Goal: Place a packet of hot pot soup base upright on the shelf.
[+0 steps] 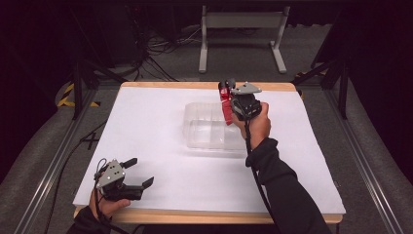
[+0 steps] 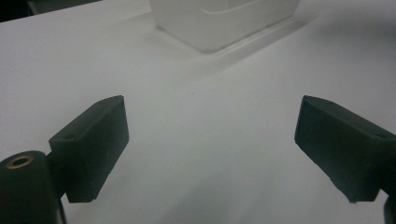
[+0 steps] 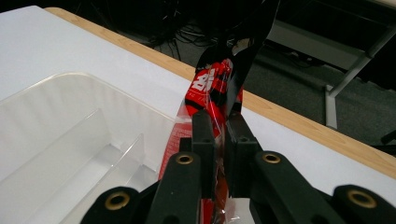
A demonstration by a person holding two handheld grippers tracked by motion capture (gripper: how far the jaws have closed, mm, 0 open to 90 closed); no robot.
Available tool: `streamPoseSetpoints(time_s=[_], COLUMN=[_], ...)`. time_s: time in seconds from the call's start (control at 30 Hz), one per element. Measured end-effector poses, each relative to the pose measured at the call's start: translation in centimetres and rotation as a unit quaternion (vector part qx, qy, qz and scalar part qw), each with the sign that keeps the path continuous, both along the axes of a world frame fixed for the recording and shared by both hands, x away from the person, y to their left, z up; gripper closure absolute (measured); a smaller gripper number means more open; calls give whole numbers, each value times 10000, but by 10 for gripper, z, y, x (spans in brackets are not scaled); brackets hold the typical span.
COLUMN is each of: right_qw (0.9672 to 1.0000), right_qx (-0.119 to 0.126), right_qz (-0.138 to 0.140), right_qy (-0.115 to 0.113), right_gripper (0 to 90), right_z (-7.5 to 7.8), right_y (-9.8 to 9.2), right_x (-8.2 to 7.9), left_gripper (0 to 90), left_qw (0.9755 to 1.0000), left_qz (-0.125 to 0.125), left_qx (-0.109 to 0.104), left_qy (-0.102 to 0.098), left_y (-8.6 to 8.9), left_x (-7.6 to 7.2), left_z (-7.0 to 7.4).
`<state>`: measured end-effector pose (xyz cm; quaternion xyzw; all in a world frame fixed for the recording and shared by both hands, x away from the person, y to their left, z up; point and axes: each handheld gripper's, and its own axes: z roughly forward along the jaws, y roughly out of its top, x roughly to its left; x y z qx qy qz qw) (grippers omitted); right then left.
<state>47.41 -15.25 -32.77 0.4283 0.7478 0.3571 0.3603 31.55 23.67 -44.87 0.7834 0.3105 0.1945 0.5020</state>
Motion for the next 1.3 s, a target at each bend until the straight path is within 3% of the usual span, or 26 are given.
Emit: streamPoseSetpoints(time_s=[0.5, 0.67, 0.7, 0.8, 0.97, 1.03, 1.13, 1.23, 1.3], right_qw=[9974, 9929, 9907, 9902, 9893, 9889, 9855, 9856, 9854], right_qx=[338, 603, 652, 419, 327, 125, -102, -86, -258], right_qz=[531, 856, 971, 1091, 1113, 1100, 1156, 1141, 1099], right_qy=[338, 565, 696, 763, 883, 986, 1238, 1247, 1271], right_gripper=[748, 737, 721, 755, 729, 730, 710, 794, 803], right_z=[-8, -11, -14, -21, -28, -34, -44, -48, -51], right_y=[-6, -16, -17, -16, -17, -17, -18, -22, -22], right_x=[-24, -35, -38, -43, -44, -44, -45, -44, -41], left_gripper=[106, 106, 106, 106, 106, 106, 106, 106, 106], left_qw=[10000, 10000, 10000, 10000, 10000, 9999, 9999, 9999, 9998], left_qz=[-5, 3, 4, -8, -15, -25, -45, -68, -86], left_qx=[45, 34, 39, 42, 60, 71, 68, 103, 118], left_qy=[29, 51, 52, 30, 59, 69, 79, 75, 94], left_y=[-1, -2, -2, -2, -2, -2, -2, -3, -4], left_x=[0, 0, 0, 0, 0, 0, 0, 0, 0], left_z=[0, 0, 0, 0, 0, -1, -1, -1, -2])
